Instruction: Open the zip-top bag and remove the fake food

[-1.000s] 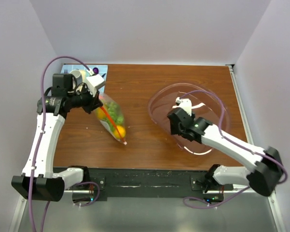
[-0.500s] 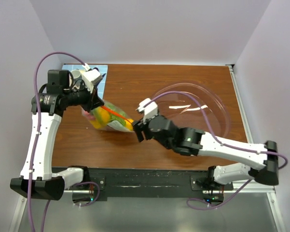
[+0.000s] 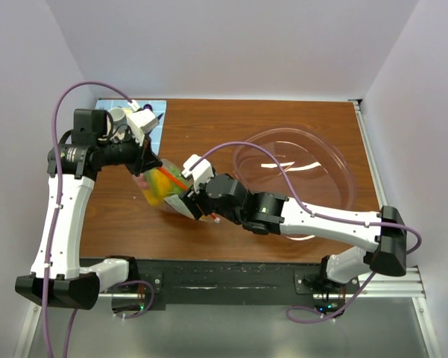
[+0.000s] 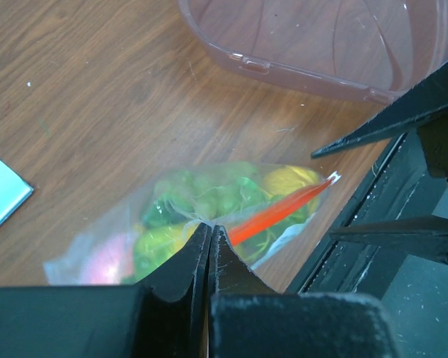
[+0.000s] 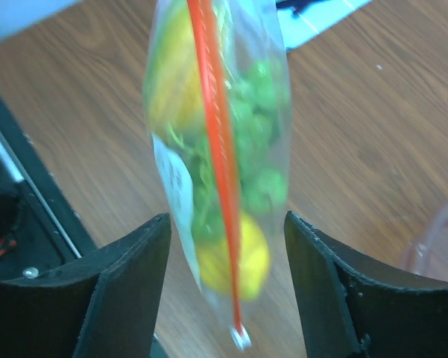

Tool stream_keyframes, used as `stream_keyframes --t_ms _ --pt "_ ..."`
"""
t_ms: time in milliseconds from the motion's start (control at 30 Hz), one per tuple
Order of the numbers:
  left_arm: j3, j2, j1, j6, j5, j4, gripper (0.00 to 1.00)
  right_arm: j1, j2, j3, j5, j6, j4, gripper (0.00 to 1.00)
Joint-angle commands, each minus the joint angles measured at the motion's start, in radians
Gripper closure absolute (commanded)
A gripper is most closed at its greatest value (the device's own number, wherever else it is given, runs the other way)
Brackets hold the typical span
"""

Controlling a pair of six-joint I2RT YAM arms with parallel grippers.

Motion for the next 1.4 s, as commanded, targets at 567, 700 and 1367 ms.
stream_keyframes --t_ms 567,700,1367 --pt "0.101 -0.035 -0.005 -0.011 0.109 -0.018 1.00 -0.004 0.073 -0.014 -0.024 0.038 0.085 0.63" --pt "0.121 -0.031 -0.005 0.004 0.118 -0.038 1.00 -0.004 0.061 -0.033 -0.004 0.030 0.082 0.64" --pt "0.015 -0.045 -0.005 0.029 0.098 -0.008 1.00 -0.009 -0.100 -0.132 -0.027 0.041 0.077 0.48"
